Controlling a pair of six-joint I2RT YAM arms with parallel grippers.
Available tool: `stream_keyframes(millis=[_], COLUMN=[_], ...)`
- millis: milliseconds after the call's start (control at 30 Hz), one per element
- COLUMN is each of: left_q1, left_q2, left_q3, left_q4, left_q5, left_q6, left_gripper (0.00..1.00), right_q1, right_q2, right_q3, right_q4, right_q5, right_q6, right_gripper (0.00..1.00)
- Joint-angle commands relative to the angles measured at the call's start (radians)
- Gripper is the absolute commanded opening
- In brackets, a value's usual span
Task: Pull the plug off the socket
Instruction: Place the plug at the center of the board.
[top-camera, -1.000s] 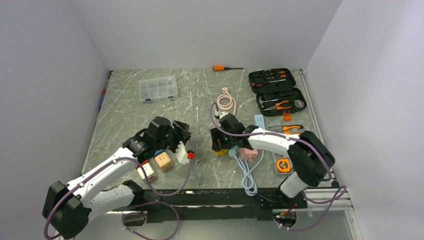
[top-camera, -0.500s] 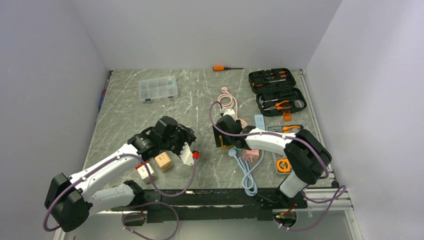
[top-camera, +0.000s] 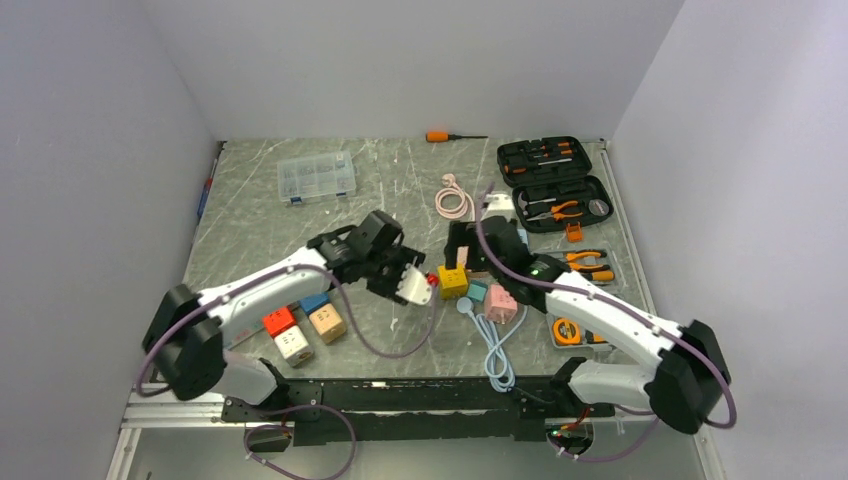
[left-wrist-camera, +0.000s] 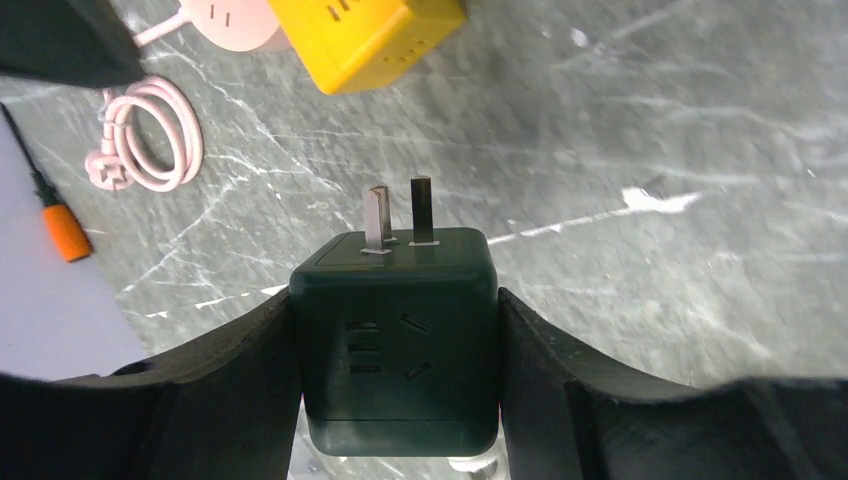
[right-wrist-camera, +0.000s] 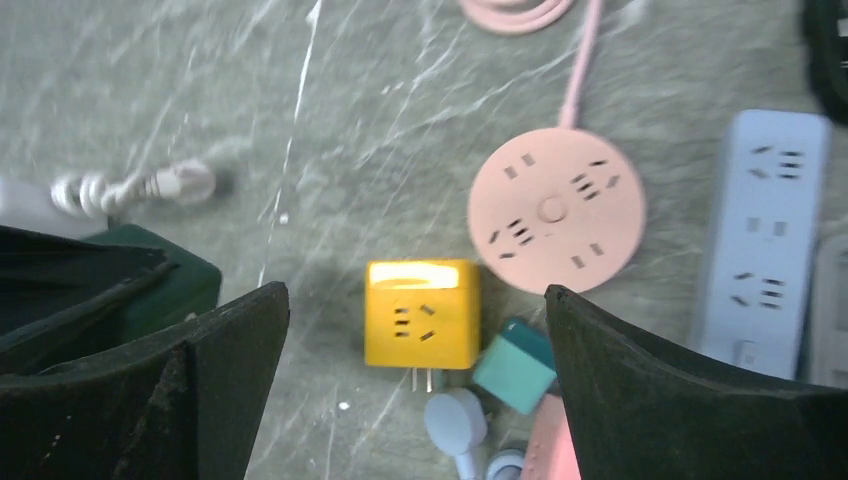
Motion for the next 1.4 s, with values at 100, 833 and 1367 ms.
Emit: stream_keyframes(millis=[100,833,1367], left_q1=[-0.006,-0.006,0.084], left_q2=[0.288,0.657,0.559], left_q3=[0.27,0.646,0.938], left_q4=[-0.051,-0.061,-0.484], left_q5=[-0.161,-0.028,0.106], left_q6=[-0.317,-0.654,-0.813], left_gripper=[0.0,0.52,0.99], right_q1=[-0.123,-0.155,-0.189], right_q2=[-0.18,-0.272,-0.301], right_q3=[-0.016,-0.108,-0.102], right_q4=[-0.076,-0.079,-0.06], right_q5=[-0.006,-0.002,-0.069], right_q6=[0.053,0.084,0.118], right_gripper=[1.0,1.0,1.0])
